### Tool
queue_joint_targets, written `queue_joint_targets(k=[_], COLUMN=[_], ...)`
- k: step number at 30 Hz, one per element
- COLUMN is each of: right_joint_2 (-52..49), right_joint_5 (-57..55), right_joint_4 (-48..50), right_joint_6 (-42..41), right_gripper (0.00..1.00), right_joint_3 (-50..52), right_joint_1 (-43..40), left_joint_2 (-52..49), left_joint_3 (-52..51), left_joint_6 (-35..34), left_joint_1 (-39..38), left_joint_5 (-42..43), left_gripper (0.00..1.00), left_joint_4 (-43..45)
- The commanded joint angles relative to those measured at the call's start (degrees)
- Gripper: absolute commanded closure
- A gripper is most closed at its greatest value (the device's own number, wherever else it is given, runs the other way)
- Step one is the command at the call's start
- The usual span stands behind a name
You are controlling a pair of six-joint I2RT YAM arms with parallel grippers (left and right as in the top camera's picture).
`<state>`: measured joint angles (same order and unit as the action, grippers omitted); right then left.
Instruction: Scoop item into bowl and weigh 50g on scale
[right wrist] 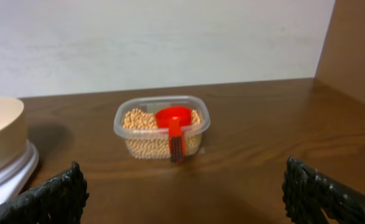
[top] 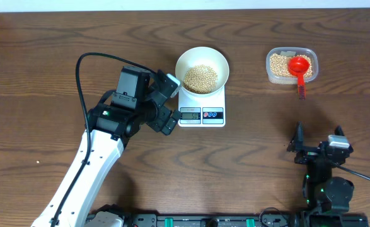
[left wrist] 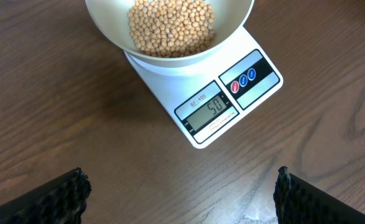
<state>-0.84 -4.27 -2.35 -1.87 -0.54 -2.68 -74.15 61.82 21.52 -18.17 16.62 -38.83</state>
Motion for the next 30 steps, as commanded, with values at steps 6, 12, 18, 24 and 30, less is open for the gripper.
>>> queue_joint_targets(k=[6, 12, 18, 24, 30], right_joint_2=[0.6, 0.6, 0.6, 0.6, 0.6], right_joint_5=[0.3, 0.9, 0.8, 0.8, 0.8], right_joint_4=[-1.7, -1.7, -1.7, -1.7, -1.7], right_joint_6=[1.4, 1.3, 1.3, 1.3, 1.3], right_gripper=[0.01, 0.01, 0.01, 0.01, 0.01], right_joint_3=[0.2, 0.2, 0.2, 0.2, 0.2], right_joint_1=[0.5, 0.5, 0.5, 0.5, 0.5], left_joint_2=[-0.4, -0.4, -0.4, -0.4, -0.4], left_joint_3=[0.3, 0.3, 0.3, 0.3, 0.3], left_joint_6=[0.9, 0.9, 0.9, 0.9, 0.9], left_joint_1=[0.0, 0.0, 0.0, 0.0, 0.0], left_joint_5=[0.9, 0.9, 0.9, 0.9, 0.9], left_gripper=[0.03, 0.04, 0.03, 0.04, 0.04], left_joint_4=[-0.2, -0.2, -0.2, -0.2, -0.2])
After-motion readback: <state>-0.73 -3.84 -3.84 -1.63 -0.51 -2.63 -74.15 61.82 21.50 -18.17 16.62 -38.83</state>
